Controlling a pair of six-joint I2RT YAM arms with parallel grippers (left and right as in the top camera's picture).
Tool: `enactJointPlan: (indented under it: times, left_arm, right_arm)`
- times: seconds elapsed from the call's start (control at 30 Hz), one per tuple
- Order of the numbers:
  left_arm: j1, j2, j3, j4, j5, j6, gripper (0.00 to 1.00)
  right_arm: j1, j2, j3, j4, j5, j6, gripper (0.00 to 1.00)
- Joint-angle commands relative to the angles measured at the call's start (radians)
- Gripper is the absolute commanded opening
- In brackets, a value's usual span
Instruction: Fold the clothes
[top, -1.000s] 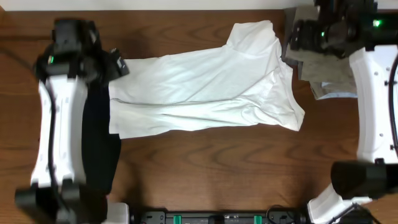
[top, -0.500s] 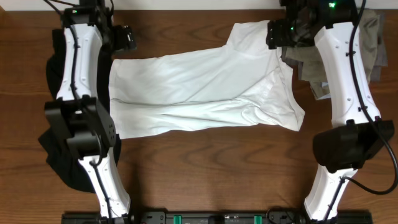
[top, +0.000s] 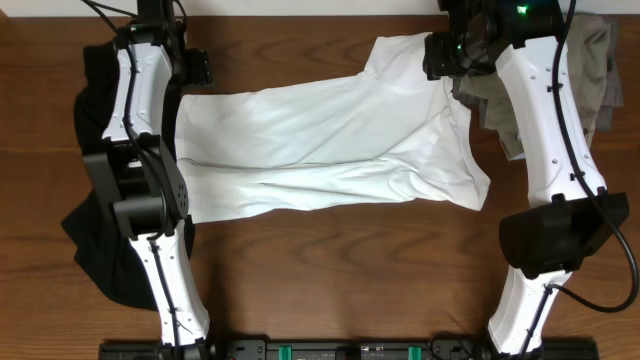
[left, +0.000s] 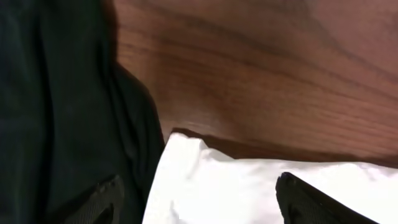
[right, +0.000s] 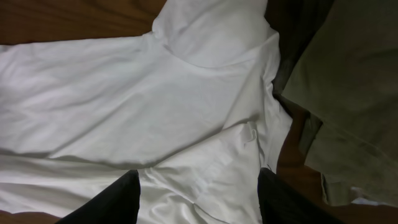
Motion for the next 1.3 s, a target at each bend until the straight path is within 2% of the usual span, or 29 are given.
enactJointPlan:
  times: [0.0, 0.17, 0.33, 0.53, 0.73, 1.27]
  left_arm:
    - [0.002, 0.029, 0.028, 0.001, -0.008, 0.041, 0.79]
    - [0.002, 0.064, 0.028, 0.005, -0.008, 0.053, 0.79]
    - [0.002, 0.083, 0.028, 0.016, -0.008, 0.053, 0.74]
    - [0.002, 0.109, 0.028, 0.035, -0.009, 0.054, 0.72]
    - [0.002, 0.115, 0.028, 0.060, -0.009, 0.053, 0.62]
    - [0.002, 0.177, 0.027, 0.060, -0.016, 0.053, 0.65]
  right_arm:
    - [0.007, -0.010, 0.020, -0.001, 0.011, 0.012, 0.59]
    - [0.007, -0.010, 0.020, -0.003, 0.011, 0.011, 0.57]
    - [0.007, -0.010, 0.020, -0.002, 0.011, 0.011, 0.52]
    - [0.007, -0.010, 0.020, -0.002, 0.011, 0.011, 0.50]
    - [0.007, -0.010, 0.020, -0.002, 0.011, 0.012, 0.48]
    - [0.007, -0.010, 0.020, -0.005, 0.011, 0.011, 0.47]
